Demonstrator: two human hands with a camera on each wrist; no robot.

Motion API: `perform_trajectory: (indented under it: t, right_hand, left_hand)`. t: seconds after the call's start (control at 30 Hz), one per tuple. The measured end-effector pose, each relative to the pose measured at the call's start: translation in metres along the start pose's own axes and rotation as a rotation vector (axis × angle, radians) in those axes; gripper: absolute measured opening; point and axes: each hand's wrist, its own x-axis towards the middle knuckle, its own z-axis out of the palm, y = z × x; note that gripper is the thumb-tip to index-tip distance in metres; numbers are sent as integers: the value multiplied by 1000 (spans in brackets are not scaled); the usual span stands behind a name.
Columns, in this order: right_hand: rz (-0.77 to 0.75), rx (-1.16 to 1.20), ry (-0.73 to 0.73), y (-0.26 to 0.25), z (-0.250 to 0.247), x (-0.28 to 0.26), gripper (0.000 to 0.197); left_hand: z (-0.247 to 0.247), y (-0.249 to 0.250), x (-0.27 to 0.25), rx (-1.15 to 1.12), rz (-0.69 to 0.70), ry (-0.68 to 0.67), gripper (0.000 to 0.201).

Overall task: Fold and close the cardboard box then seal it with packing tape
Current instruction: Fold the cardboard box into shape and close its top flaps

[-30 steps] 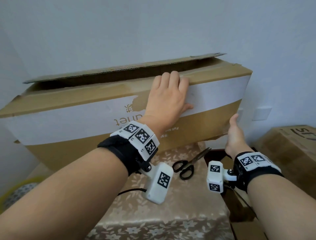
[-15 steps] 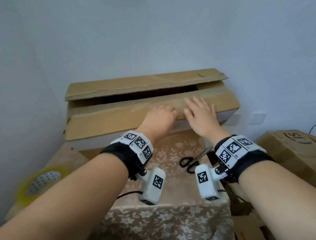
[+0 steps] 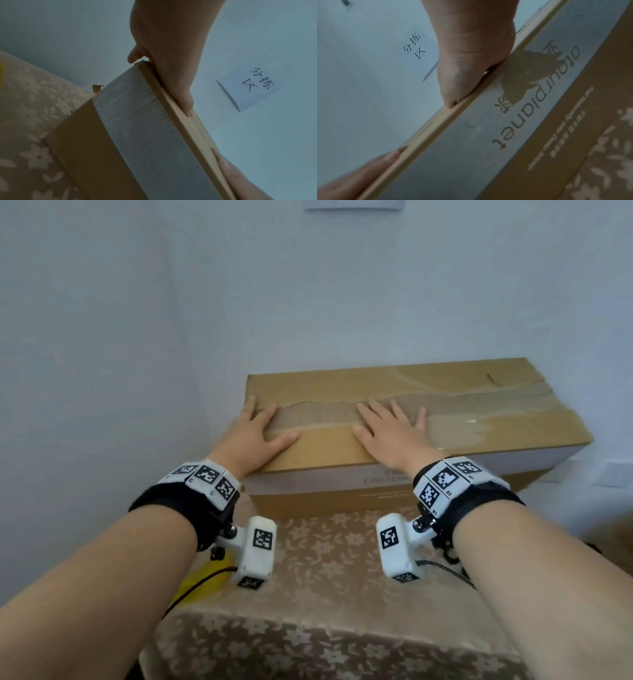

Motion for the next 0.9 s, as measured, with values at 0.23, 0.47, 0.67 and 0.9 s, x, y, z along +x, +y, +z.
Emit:
perform_trajectory:
  t: [0.23,0.47,0.67,0.9]
  right_hand:
    - [450,191,331,41,11,-16,62]
    - [856,666,392,124,8,-24,81]
    - [916,871,475,186,5,7,93]
    - [945,865,619,203,20,30,64]
  left_hand:
    - [10,10,21,-4,-38,66,66]
    - [24,15,77,134,-239,40,68]
    - [43,33,137,187,-439,-48,81]
    - [54,16,174,179,-551,-64,90]
